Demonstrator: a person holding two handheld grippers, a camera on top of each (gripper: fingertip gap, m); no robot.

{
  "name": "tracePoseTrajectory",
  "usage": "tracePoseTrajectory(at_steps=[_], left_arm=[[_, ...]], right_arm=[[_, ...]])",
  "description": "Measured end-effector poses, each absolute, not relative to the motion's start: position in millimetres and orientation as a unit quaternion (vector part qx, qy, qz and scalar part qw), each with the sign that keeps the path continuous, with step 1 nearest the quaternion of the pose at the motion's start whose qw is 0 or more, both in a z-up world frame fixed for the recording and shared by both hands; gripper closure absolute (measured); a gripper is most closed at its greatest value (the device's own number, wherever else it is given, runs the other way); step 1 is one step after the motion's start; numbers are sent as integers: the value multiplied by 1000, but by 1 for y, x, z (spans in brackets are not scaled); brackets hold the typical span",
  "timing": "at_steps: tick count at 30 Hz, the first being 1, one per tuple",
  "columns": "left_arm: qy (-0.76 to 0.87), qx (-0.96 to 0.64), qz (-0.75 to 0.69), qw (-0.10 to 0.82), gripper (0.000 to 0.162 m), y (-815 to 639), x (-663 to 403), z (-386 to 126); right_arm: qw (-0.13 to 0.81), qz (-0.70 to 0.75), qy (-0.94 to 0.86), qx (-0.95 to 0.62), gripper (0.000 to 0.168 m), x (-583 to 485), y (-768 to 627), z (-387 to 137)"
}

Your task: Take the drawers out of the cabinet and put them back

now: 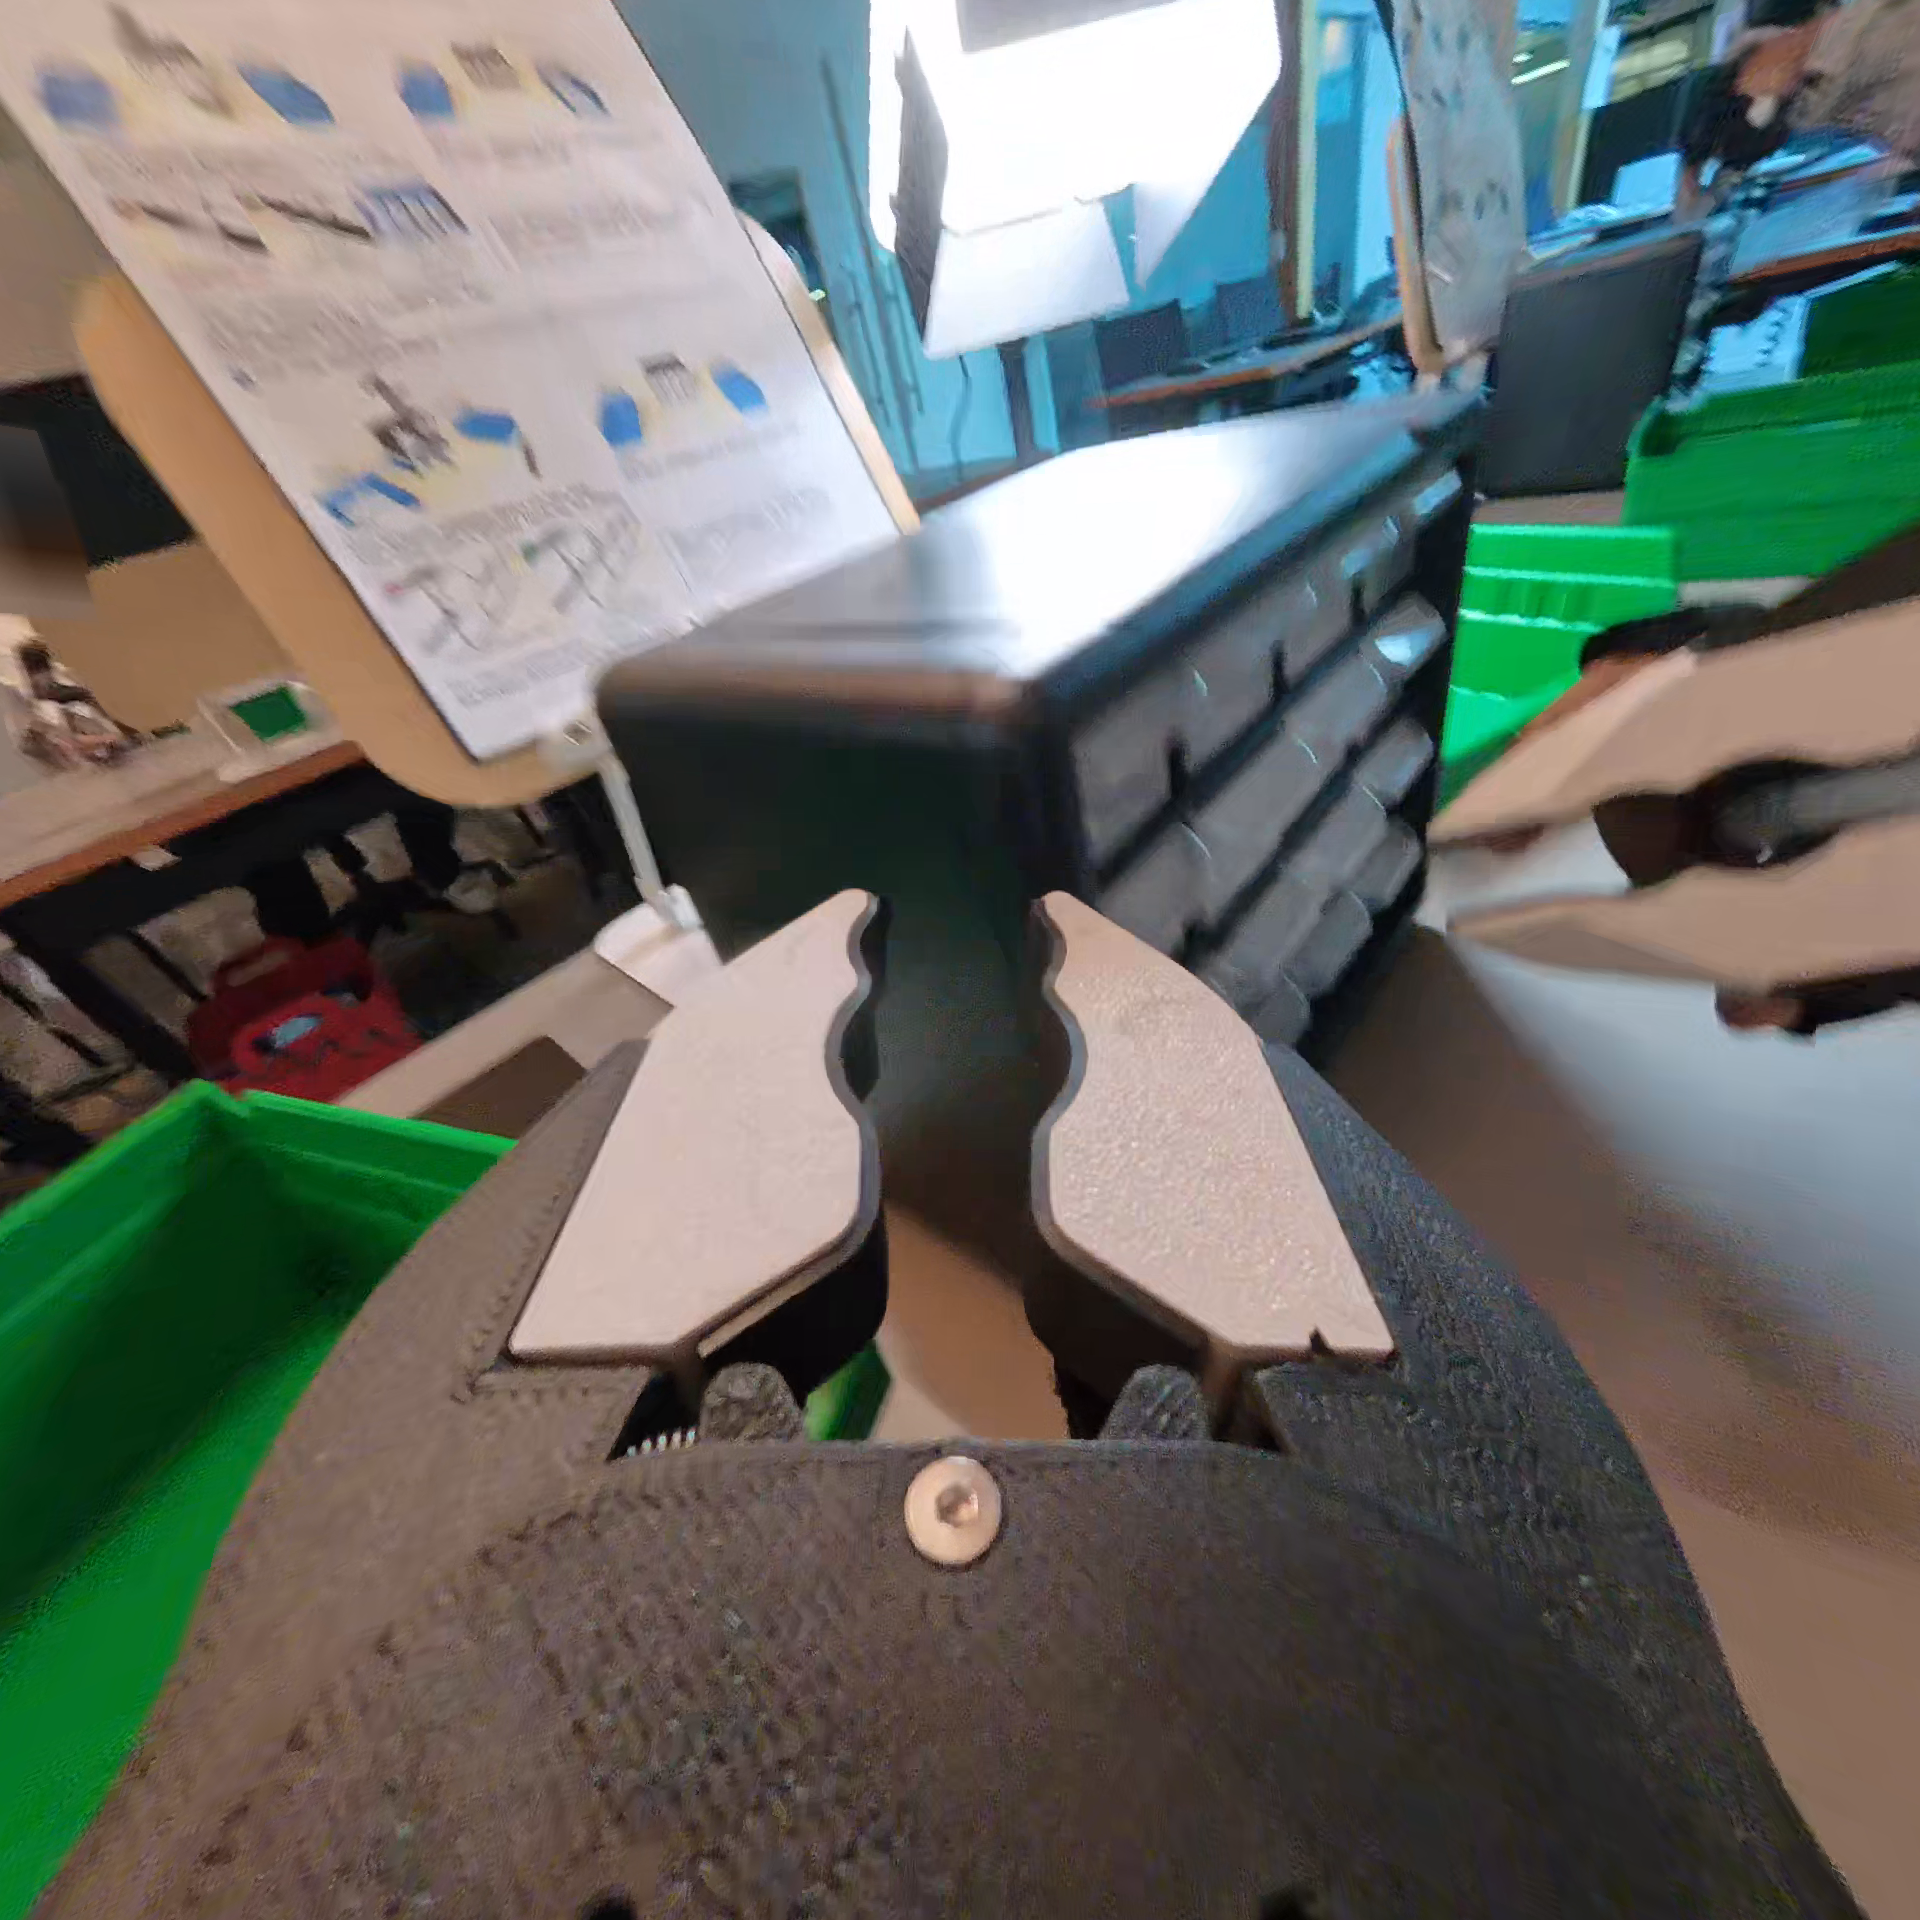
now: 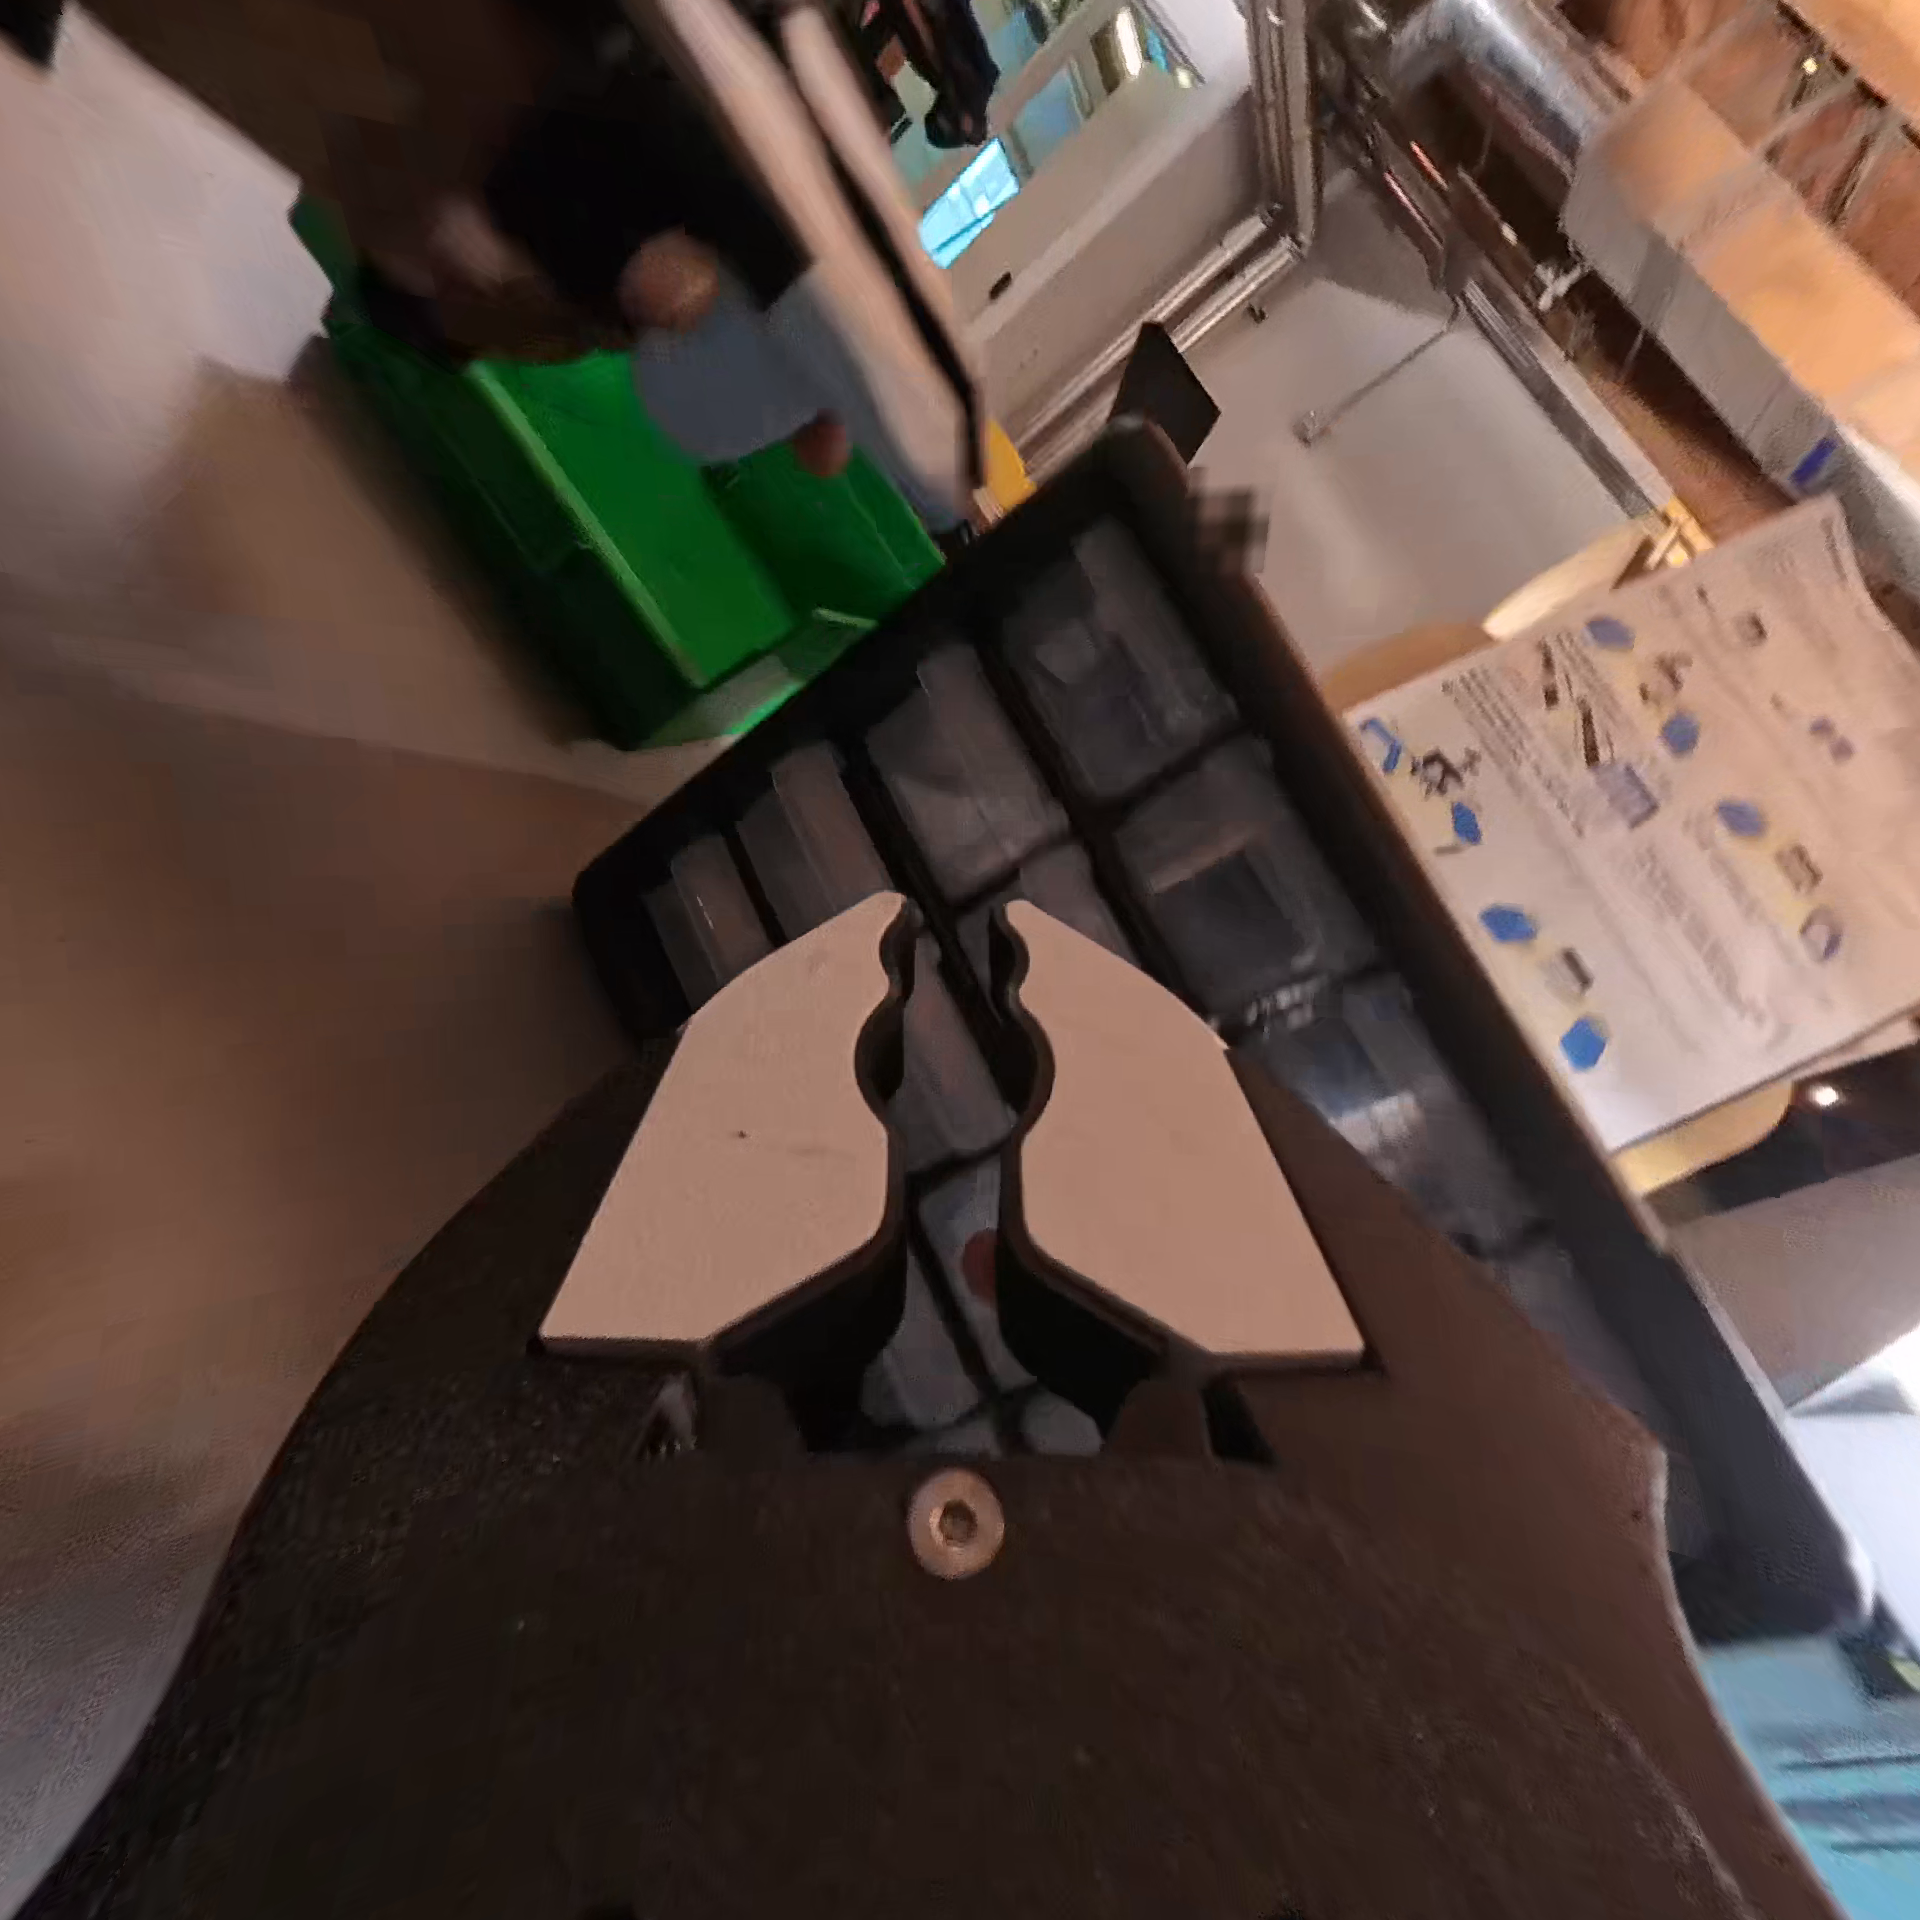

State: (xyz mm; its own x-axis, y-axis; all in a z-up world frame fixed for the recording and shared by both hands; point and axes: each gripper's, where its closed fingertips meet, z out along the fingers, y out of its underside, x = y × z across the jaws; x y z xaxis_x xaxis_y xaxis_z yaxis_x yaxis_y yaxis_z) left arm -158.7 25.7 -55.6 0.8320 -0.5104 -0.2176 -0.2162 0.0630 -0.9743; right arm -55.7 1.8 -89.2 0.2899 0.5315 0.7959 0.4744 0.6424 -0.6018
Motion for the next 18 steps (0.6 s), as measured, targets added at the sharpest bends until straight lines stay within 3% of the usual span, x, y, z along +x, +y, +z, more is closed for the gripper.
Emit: tracePoseTrajectory(at_steps=[7,12,14,18], left_arm=[[247,-708,-56,660,145,69,-175,22],[260,-755,-139,586,153,101,-148,13],[267,-754,-136,584,162,112,-145,9],[319,-769,-118,541,162,115,-140,-3]], right_arm=[[667,-68,-623,-402,151,-108,19,-81],[653,-109,-617,-425,151,-108,32,-83],[650,-118,-616,-429,151,-104,35,-84],[652,-127,-618,-420,151,-104,39,-88]])
